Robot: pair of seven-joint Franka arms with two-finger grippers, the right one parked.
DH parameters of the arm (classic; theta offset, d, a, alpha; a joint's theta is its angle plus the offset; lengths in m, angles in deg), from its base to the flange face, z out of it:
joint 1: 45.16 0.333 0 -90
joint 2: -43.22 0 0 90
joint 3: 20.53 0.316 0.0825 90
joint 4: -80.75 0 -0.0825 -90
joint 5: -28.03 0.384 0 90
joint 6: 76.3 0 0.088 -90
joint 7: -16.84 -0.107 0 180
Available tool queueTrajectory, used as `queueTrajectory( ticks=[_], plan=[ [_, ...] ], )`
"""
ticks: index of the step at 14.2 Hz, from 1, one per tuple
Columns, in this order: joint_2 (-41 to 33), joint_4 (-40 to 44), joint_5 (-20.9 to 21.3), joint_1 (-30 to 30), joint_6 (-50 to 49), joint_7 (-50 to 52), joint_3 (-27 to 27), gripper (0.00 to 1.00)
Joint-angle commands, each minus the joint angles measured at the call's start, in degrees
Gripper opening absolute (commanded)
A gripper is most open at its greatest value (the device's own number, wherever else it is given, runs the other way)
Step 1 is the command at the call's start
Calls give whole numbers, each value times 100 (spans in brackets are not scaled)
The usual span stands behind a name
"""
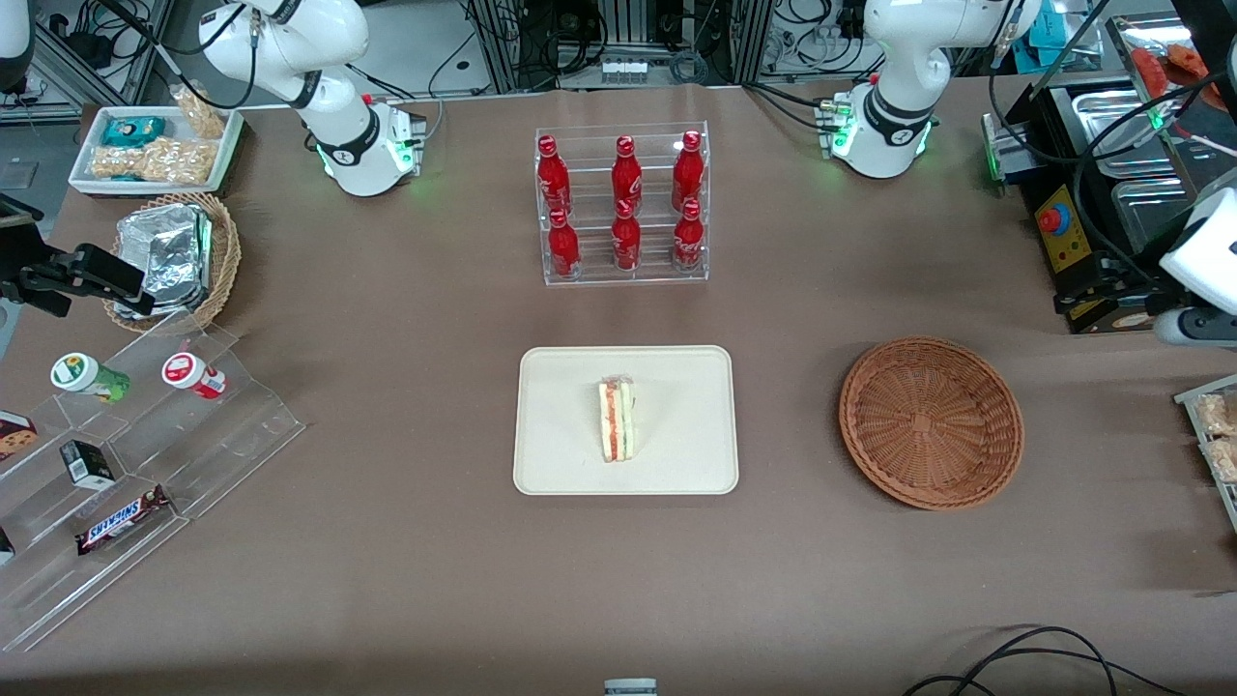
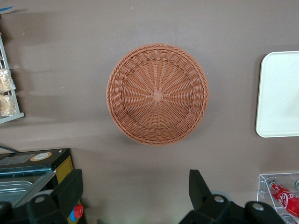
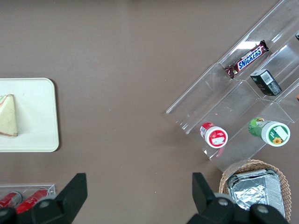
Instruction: Place sandwich from basket to tray
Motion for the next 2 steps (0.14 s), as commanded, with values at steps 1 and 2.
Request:
queueTrajectory(
  ticks=[1,2],
  plan=[
    [63,188,-69,102,-168,-54,-101,100],
    [72,188,-69,111,-168,-46,-101,100]
  ],
)
